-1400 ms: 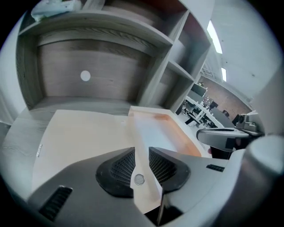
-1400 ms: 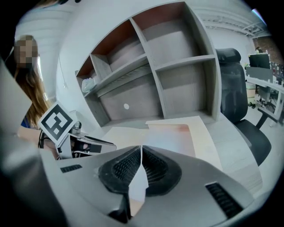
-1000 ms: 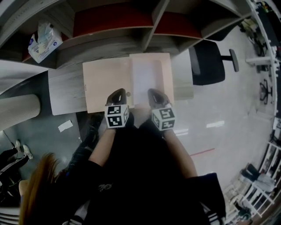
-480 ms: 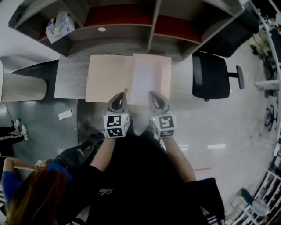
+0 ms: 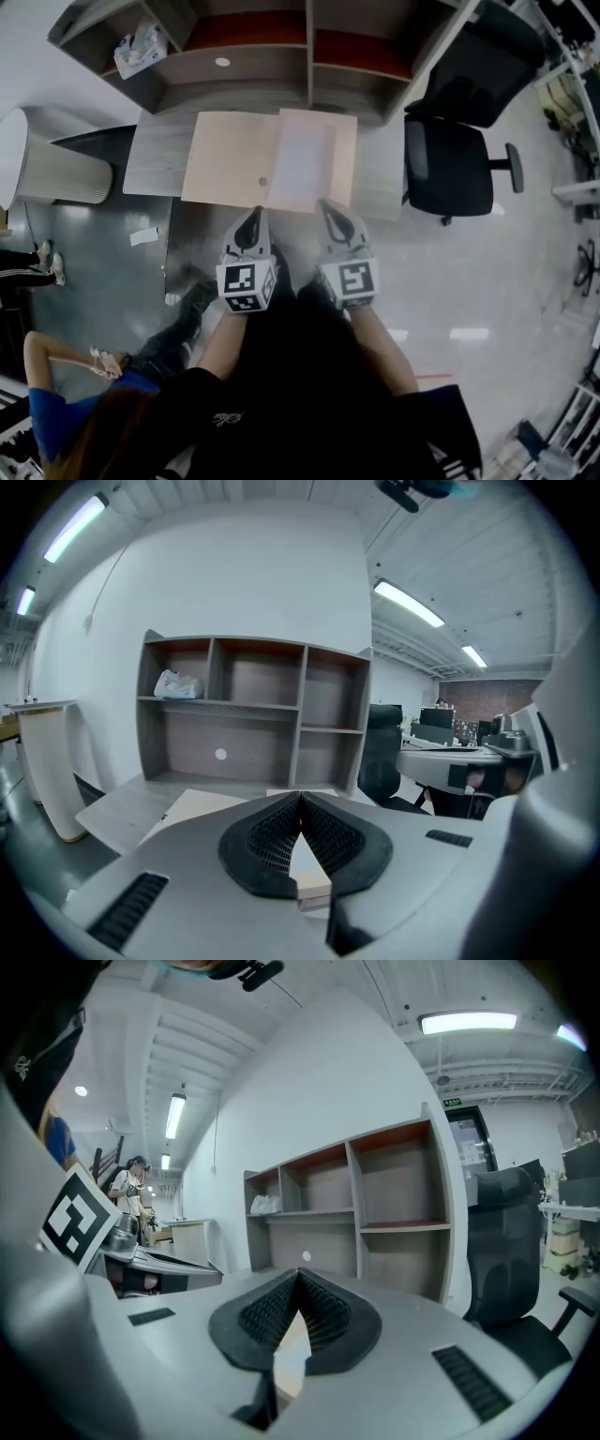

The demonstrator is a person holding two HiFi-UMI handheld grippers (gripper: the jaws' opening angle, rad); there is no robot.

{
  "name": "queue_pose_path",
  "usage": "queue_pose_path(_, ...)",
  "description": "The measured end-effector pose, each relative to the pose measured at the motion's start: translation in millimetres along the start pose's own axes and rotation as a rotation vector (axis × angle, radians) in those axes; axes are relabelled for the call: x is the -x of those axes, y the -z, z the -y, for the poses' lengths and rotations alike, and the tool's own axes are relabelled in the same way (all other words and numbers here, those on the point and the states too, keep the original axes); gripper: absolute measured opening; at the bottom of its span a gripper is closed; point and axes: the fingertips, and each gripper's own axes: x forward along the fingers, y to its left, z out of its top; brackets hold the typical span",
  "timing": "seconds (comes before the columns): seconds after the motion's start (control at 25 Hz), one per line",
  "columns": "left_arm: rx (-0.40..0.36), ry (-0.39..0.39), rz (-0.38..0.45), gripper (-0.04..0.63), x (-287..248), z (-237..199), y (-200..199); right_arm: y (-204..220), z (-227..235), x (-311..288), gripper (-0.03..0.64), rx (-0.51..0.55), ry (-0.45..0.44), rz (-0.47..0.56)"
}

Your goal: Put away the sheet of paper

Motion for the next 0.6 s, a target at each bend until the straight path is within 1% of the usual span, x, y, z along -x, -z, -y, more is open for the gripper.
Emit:
queue_pose_path(0.16, -0.001, 0.011, 0.025, 0.044, 17.1, 18.1, -6.4, -5.2, -1.2, 20.6, 0.015, 0.003, 0.003, 0.015)
queue_pose_path(0.28, -0.018, 0.021, 0.042, 0.044, 23.2, 24.4, -12.5, -9.4, -1.0, 28.2, 0.015, 0.018, 0.015, 0.031)
queue_pose_path(0.6, -0.053, 0.052, 0.025, 0.044, 29.0, 35.7, -10.4, -17.8, 6.8, 41.4, 0.015, 0.011, 0.046, 0.041)
